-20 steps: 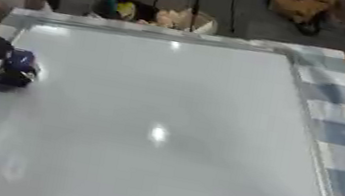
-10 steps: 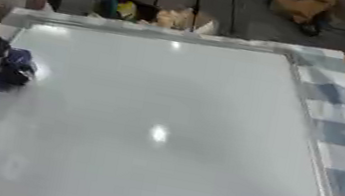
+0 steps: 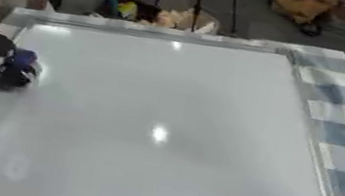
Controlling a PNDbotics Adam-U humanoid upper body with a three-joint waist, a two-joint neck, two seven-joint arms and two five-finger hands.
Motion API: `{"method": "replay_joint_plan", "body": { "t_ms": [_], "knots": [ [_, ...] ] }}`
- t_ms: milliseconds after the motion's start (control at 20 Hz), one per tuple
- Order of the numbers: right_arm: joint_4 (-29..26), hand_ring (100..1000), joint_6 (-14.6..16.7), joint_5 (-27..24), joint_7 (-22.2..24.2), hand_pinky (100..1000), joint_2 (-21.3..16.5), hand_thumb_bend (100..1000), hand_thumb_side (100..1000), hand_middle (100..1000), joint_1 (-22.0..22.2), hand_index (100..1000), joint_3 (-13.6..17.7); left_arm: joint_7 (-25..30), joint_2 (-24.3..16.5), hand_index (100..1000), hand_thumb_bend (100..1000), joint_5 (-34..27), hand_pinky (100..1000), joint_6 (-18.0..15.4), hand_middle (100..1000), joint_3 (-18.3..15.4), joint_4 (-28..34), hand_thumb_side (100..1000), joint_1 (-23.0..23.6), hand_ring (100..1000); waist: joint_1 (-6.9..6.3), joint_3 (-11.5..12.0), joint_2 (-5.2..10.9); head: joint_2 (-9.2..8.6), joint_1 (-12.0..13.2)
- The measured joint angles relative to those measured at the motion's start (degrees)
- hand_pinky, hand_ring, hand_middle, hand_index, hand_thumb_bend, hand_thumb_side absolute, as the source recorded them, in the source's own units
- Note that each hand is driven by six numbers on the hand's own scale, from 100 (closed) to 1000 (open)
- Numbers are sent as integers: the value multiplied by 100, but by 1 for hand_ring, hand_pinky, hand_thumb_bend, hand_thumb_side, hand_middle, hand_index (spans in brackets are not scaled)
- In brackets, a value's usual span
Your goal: Wipe the whiteboard clean with a brush.
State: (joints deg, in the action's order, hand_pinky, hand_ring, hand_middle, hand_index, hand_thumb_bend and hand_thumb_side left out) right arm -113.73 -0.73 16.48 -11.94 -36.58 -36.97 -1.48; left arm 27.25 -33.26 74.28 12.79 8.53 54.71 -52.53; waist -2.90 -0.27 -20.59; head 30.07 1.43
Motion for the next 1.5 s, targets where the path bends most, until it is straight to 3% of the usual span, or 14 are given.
{"method": "replay_joint_plan", "body": {
  "t_ms": [800, 1500],
  "knots": [
    [0, 847, 3, 0, -3, 827, 0, 100, 997, 758, -17, 843, 0, 421, 105, 373, 124, -282, 472, -471, 493, 415, 486, 779, 7, 586, -12, 22, 0, 1, 4],
    [0, 846, 19, 0, -20, 827, 0, 100, 998, 758, -37, 843, 0, 859, 155, 373, 108, -1109, 455, -815, 482, 868, 1041, 802, 21, 572, -16, -4, 6, 1, 20]
  ]
}}
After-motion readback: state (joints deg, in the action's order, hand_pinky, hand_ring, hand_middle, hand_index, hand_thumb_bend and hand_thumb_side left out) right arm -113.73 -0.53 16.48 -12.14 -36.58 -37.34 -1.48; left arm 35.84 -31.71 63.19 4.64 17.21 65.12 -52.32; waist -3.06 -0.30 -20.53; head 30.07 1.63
